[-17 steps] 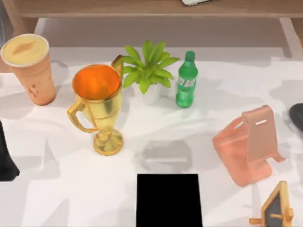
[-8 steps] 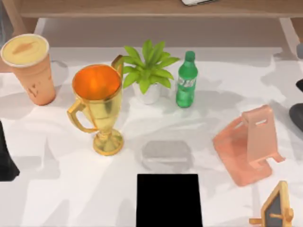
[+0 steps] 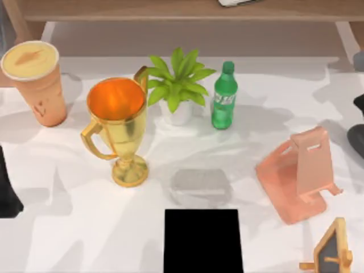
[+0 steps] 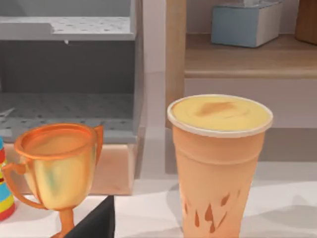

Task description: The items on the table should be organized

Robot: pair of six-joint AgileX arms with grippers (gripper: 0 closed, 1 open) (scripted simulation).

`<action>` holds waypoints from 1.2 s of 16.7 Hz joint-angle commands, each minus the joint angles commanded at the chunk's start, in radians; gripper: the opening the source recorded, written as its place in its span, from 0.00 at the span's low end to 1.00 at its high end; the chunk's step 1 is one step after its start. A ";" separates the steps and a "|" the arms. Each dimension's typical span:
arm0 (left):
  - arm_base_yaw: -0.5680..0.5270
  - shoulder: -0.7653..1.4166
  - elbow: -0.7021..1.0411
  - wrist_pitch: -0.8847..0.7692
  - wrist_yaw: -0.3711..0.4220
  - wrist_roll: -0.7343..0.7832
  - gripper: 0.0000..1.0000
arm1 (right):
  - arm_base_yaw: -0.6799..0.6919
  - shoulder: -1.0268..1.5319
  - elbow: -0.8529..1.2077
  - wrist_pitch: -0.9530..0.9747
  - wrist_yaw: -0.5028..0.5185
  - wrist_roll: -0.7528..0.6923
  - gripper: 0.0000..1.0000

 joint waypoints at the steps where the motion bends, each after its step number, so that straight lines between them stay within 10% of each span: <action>1: 0.000 0.000 0.000 0.000 0.000 0.000 1.00 | 0.002 0.006 -0.011 0.013 0.000 -0.001 1.00; 13: 0.000 0.000 0.000 0.000 0.000 0.000 1.00 | 0.005 0.112 -0.198 0.309 0.001 0.001 1.00; 20: 0.000 0.000 0.000 0.000 0.000 0.000 1.00 | 0.005 0.112 -0.198 0.309 0.001 0.001 0.47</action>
